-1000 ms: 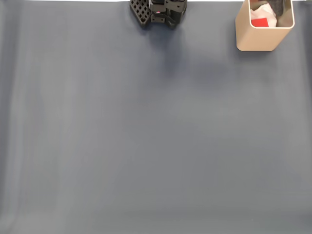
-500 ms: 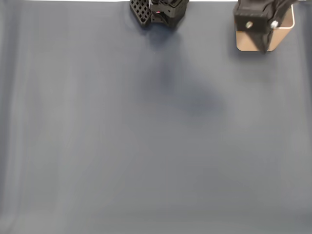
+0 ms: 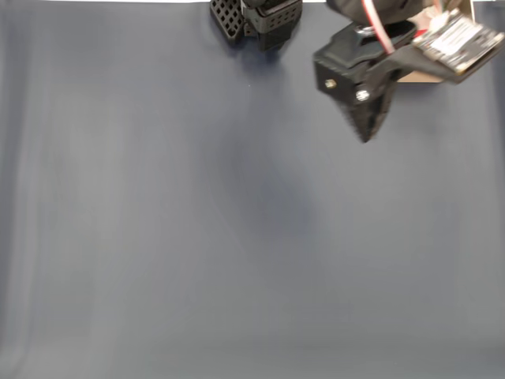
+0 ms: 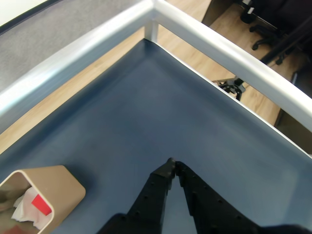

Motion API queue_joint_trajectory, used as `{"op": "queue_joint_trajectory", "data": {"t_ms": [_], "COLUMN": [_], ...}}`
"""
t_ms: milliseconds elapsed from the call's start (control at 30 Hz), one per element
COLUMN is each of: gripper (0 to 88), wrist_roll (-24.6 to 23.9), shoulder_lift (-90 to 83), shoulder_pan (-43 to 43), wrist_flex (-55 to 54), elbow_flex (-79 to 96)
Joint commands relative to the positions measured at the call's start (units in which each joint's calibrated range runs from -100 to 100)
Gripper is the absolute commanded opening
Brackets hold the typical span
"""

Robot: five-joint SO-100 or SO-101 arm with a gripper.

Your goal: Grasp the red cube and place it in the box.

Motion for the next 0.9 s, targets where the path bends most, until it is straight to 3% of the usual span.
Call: {"op": "queue_joint_trajectory", "data": {"t_ms": [0, 500, 867], "gripper": [0.1, 0.2, 0.2], "wrist_roll": [-0.59, -1.51, -1.37], "shoulder_lift": [0.21, -2.91, -10.00], "shoulder_pan": [4.86, 22.32, 28.64], "wrist_flex": [-1.43, -3.24, -8.33], "elbow_flex": [-1.35, 7.04, 21.53]}}
